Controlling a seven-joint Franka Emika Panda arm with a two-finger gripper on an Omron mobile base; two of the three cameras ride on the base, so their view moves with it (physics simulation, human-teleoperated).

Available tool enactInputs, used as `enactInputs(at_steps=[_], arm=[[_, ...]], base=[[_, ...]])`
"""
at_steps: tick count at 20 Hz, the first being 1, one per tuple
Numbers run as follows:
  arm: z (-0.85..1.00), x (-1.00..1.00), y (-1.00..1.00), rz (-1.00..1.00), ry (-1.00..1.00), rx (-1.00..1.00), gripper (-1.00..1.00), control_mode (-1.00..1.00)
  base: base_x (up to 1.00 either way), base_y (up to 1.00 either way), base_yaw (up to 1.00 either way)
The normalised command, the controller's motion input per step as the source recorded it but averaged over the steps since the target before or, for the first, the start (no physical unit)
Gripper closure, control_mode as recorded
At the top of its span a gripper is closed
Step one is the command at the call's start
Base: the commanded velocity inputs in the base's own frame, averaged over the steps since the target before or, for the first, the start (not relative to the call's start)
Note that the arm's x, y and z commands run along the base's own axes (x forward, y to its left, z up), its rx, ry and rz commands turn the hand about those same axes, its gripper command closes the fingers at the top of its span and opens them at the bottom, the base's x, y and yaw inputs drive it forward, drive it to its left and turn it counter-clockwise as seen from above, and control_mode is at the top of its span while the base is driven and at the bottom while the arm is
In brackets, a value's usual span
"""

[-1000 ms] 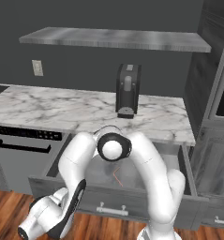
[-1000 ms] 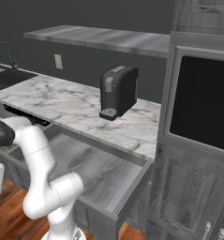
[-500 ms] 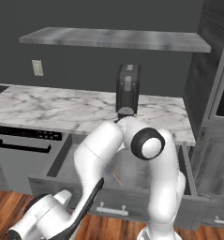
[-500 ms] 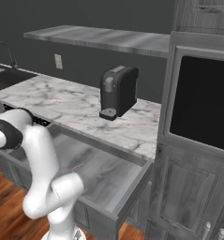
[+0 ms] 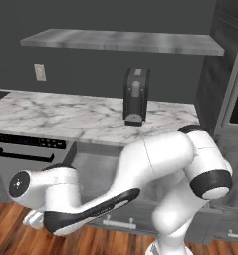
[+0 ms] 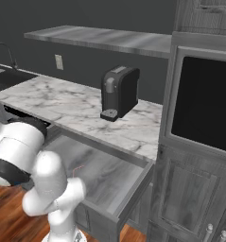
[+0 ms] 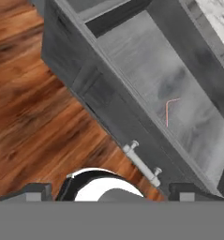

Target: Take a straw from the drawer in front and place it inside the glass cup on the dining counter.

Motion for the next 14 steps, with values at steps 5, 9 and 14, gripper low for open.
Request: enactInputs(at_steps=[5,9,14], arm=[[1.0,0.31,-0.47,-0.14,0.44,0.31,-1.0,-1.0],[0.92,0.42,-0.54,-0.18,0.33,0.16,-1.0,-1.0],[0.41,0.43,-0.71,-0.21,0.15,0.01,-1.0,-1.0]], base=[[0.0,0.0,0.0],[0.0,0.0,0.0],[0.0,0.0,0.0]])
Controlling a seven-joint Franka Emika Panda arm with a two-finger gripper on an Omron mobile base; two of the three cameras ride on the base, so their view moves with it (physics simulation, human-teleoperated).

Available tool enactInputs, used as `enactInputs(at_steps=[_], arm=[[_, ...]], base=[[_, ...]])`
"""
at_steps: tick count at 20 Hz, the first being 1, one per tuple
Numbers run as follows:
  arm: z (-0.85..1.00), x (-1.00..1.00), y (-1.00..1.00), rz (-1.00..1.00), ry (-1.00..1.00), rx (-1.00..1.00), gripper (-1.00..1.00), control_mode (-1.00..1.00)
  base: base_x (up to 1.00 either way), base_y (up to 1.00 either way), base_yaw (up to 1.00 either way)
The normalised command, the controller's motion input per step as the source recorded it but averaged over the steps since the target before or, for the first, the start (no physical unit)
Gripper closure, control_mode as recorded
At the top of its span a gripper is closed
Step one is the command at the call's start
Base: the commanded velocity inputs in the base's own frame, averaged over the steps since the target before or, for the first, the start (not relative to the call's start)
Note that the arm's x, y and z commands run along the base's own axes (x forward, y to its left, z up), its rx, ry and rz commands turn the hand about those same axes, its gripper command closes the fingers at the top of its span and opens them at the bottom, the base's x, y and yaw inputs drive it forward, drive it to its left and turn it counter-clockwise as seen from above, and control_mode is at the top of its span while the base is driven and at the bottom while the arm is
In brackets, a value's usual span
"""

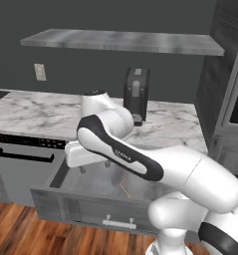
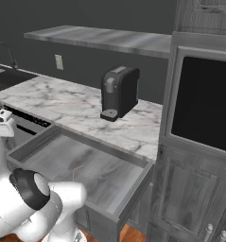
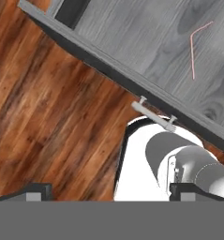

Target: Take a straw from the drawer in front and place it inside the glass cup on the dining counter.

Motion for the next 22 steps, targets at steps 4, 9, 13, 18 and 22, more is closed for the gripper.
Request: enactInputs(at_steps=[4,9,13,18,22], arm=[[0.04,0.43,-0.65,-0.17,0.01,0.0,-1.0,-1.0],[0.0,0.43,-0.46,-0.16,0.0,-0.04,-1.0,-1.0],[-0.03,0.38,-0.39,-0.09,0.0,-0.05,-1.0,-1.0],[-0.21,0.29,-0.3,-0.05,0.0,-0.06,-1.0,-1.0],[-0.3,0.19,-0.29,-0.03,0.0,-0.07,-1.0,-1.0]], base=[[0.0,0.0,0.0],[0.0,0.0,0.0],[0.0,0.0,0.0],[0.0,0.0,0.0],[0.0,0.0,0.0]])
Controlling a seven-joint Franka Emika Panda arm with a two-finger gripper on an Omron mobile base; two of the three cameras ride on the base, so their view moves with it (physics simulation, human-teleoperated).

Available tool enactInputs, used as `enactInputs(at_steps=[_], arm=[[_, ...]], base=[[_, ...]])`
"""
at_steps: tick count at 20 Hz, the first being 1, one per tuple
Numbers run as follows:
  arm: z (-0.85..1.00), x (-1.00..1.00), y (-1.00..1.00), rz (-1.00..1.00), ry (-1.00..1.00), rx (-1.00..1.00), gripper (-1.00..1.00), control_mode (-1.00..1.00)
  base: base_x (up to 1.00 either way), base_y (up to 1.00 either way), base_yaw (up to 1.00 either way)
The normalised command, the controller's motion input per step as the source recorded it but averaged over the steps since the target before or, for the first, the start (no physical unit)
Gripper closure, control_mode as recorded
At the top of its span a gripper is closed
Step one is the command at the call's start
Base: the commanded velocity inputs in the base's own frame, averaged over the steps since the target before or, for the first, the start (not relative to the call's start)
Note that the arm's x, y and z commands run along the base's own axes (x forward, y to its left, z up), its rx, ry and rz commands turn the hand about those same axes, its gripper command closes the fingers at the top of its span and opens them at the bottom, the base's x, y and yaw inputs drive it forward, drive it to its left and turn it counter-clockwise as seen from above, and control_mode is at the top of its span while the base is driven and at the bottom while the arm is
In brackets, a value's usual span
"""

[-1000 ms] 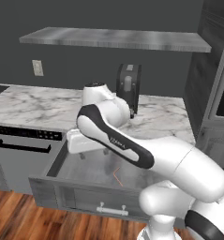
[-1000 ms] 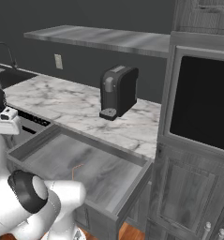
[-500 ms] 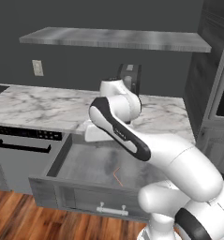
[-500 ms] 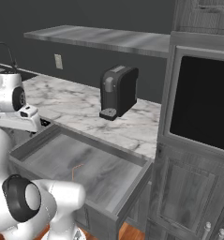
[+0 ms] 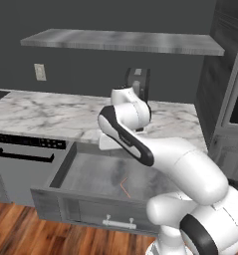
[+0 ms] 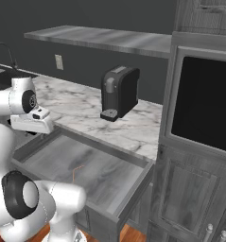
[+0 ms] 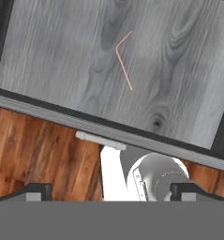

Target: Take a straw from the drawer in front and place it inside the glass cup on the dining counter.

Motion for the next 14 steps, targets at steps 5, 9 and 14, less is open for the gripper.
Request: enactInputs(at_steps=[5,9,14], arm=[[-0.28,0.18,-0.25,-0.03,0.0,-0.08,-1.0,-1.0],[-0.21,0.17,-0.2,-0.03,0.0,-0.07,-1.0,-1.0],[-0.27,0.1,-0.17,-0.02,0.0,-0.04,-1.0,-1.0]], base=[[0.0,0.0,0.0],[0.0,0.0,0.0],[0.0,0.0,0.0]])
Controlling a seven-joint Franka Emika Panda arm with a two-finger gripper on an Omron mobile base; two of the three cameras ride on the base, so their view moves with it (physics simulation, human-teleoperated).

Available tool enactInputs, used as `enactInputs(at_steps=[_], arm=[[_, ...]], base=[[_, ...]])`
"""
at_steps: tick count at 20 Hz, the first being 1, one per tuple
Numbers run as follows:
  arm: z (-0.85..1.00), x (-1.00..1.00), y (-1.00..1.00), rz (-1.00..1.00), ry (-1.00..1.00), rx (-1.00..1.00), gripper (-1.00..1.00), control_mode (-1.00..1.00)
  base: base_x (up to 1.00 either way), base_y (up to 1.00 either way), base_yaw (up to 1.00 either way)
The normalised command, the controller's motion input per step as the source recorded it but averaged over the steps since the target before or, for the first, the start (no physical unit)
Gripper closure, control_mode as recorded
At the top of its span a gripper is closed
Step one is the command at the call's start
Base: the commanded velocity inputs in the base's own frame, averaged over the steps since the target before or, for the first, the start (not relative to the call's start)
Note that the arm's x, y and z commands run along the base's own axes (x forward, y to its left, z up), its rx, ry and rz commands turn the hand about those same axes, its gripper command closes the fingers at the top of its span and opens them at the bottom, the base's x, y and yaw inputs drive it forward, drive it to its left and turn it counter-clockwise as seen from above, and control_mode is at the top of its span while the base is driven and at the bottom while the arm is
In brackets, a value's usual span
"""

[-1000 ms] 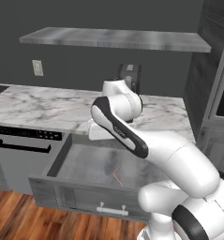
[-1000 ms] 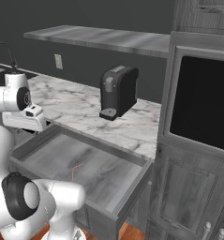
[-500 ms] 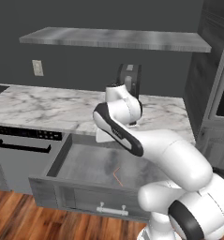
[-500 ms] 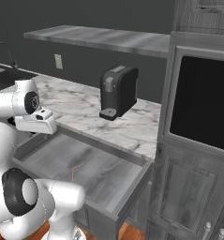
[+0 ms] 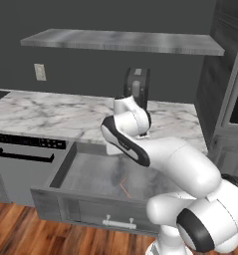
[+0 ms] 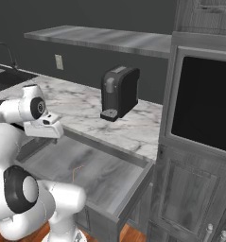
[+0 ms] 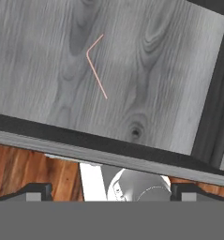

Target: Take a straw from the drawer in front and place it inside the glass cup on the dining counter.

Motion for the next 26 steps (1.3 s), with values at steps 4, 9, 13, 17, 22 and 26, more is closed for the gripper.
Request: enactInputs(at_steps=[4,9,13,17,22,26], arm=[[-0.33,0.0,-0.14,-0.02,0.0,-0.02,-1.0,-1.0],[-0.34,0.0,-0.1,-0.03,0.0,-0.01,-1.0,-1.0],[-0.3,0.01,-0.01,0.0,-0.01,0.0,-1.0,-1.0],[-0.29,0.05,0.0,-0.01,0.0,0.0,-1.0,-1.0],[-0.22,0.09,0.0,-0.01,-0.01,0.0,-1.0,-1.0],[-0.19,0.16,0.0,-0.01,-0.01,0.0,-1.0,-1.0]], base=[[0.0,0.0,0.0],[0.0,0.0,0.0],[0.0,0.0,0.0],[0.0,0.0,0.0],[0.0,0.0,0.0],[0.0,0.0,0.0]])
